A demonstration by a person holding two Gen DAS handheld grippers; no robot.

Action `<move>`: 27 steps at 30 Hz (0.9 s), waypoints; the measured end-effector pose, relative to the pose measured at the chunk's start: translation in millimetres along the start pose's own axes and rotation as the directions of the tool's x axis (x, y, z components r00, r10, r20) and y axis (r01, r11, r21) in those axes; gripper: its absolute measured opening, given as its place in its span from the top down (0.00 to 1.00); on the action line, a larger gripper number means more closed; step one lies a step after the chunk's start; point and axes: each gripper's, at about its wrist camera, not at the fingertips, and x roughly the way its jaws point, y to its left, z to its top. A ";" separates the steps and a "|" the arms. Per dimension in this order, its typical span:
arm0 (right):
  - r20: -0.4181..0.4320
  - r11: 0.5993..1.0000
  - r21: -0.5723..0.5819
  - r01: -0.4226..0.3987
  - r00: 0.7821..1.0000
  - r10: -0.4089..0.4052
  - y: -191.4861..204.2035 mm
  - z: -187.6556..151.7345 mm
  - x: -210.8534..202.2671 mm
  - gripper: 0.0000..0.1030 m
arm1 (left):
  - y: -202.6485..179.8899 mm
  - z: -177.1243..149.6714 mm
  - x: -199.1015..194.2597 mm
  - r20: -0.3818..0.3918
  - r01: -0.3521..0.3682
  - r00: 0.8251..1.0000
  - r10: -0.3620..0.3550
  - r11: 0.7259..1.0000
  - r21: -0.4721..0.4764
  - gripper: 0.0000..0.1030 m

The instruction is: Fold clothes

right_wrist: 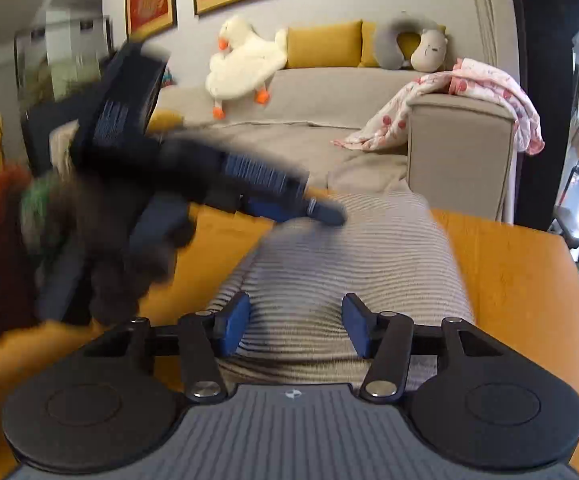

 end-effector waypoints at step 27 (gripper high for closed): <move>0.011 0.999 -0.021 0.050 0.999 -0.050 22.0 -5.3 -0.7 0.47 | -17.8 26.8 24.1 -0.039 -0.116 0.992 0.116 0.993 0.017 0.42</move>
